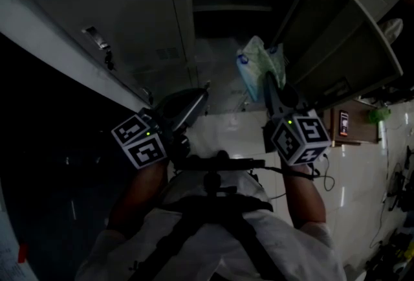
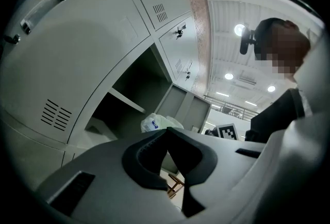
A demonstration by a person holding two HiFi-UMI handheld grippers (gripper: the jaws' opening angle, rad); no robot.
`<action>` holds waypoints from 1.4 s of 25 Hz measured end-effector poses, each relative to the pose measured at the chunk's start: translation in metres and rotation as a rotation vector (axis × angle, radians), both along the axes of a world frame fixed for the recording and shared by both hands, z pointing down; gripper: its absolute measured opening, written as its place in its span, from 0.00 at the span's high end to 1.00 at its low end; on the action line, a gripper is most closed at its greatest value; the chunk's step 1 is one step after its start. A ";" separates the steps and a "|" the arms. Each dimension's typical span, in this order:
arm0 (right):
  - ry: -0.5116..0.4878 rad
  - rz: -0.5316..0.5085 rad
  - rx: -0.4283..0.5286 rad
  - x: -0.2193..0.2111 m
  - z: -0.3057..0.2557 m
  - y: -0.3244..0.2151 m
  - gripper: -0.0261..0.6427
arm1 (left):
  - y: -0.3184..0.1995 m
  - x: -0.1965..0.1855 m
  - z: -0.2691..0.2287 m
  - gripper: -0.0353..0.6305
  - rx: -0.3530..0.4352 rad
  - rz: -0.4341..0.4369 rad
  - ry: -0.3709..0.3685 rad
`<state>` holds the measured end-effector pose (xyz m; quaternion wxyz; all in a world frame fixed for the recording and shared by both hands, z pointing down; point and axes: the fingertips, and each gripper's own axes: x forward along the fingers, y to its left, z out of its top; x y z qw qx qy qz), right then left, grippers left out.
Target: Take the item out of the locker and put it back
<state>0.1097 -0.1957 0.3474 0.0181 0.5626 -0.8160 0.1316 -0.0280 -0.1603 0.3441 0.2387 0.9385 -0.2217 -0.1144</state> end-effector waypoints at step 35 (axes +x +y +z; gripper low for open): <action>-0.025 -0.062 -0.069 -0.025 0.051 0.047 0.93 | 0.039 0.004 0.041 0.94 -0.106 0.109 0.018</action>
